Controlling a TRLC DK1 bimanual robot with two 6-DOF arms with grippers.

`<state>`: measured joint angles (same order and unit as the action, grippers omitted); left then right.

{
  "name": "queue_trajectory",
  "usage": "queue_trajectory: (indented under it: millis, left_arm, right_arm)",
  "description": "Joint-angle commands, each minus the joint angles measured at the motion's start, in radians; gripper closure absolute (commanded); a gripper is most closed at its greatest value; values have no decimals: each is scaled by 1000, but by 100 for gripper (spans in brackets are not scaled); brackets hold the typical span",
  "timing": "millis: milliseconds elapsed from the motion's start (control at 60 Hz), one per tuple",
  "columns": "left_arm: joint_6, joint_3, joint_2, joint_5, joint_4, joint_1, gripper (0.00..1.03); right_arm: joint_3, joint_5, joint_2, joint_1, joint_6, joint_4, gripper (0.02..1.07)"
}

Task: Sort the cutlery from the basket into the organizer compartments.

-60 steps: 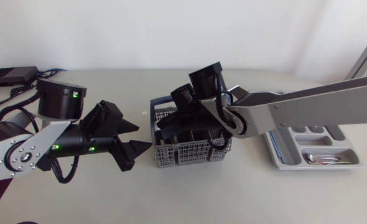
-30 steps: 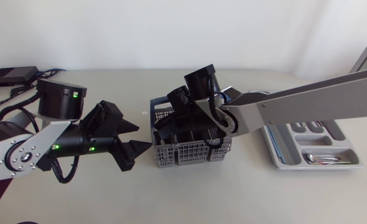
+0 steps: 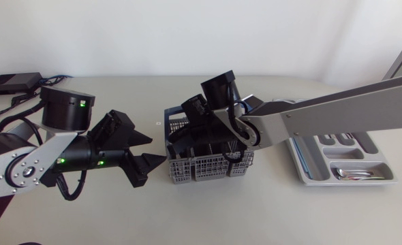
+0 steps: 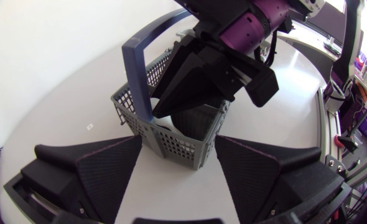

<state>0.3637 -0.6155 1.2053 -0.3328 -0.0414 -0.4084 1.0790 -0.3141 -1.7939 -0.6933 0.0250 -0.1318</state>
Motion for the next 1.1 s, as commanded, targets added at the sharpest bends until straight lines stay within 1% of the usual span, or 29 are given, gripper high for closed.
queue_trajectory:
  millis: [0,467,650,683,750,1083]
  left_arm:
    - [3,10,14,-6,9,5,23]
    - [3,8,14,-6,9,6,23]
    - [0,5,14,-6,9,0,23]
    - [-2,5,14,-6,9,-1,23]
    - [-2,5,14,-6,9,-1,23]
    - [-2,8,14,-6,8,0,23]
  right_arm:
    - [-10,-11,4,-15,-5,3,71]
    - [-59,6,62,-31,-5,4,71]
    - [-59,36,50,-34,-5,12,71]
    - [-57,47,47,-37,-5,14,72]
    - [-53,67,37,-43,-5,14,77]
    - [-44,84,14,-52,-5,26,79]
